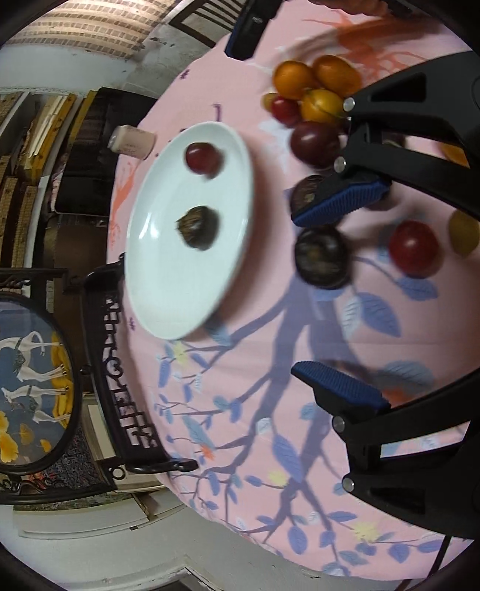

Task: Organize fruits
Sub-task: 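Grasp another dark brown fruit with left tool while right tool grasps an orange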

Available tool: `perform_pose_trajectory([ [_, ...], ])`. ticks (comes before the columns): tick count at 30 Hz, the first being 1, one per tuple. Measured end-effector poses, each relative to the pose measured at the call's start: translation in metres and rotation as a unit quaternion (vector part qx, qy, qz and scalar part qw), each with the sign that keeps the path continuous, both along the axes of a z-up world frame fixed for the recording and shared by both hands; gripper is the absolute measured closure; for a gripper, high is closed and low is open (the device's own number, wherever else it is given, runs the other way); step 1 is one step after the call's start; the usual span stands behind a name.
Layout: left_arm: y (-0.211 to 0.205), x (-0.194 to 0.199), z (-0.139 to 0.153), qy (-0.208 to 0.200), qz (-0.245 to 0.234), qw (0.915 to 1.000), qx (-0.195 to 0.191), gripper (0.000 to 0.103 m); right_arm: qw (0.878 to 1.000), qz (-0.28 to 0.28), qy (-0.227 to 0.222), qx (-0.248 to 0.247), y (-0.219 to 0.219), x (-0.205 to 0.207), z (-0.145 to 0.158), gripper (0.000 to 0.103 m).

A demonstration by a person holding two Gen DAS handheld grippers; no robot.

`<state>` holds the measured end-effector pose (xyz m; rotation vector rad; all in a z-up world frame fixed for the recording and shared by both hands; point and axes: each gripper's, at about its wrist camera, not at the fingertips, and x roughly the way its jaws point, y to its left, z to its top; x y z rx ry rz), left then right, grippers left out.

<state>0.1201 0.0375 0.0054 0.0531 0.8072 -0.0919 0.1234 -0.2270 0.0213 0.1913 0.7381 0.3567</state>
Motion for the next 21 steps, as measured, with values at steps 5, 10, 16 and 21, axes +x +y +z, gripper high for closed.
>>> perform_pose_trajectory([
  [5, -0.013, 0.002, -0.011, 0.012, -0.017, 0.9995, 0.026, 0.026, 1.000, -0.001, 0.000, -0.001, -0.001, -0.002, 0.000, 0.029],
  [10, -0.005, 0.010, -0.016, 0.014, -0.001, 0.9990, 0.043, 0.018, 1.000, 0.001, 0.008, -0.002, -0.002, -0.001, -0.003, 0.028],
  [16, 0.007, 0.014, -0.019, 0.022, 0.022, 0.9987, 0.039, 0.020, 1.000, 0.014, 0.020, 0.009, 0.000, 0.000, -0.006, 0.029],
  [21, -0.013, 0.013, -0.024, 0.020, -0.012, 0.9974, 0.068, 0.026, 0.999, 0.018, 0.029, 0.017, 0.000, 0.002, -0.007, 0.029],
])
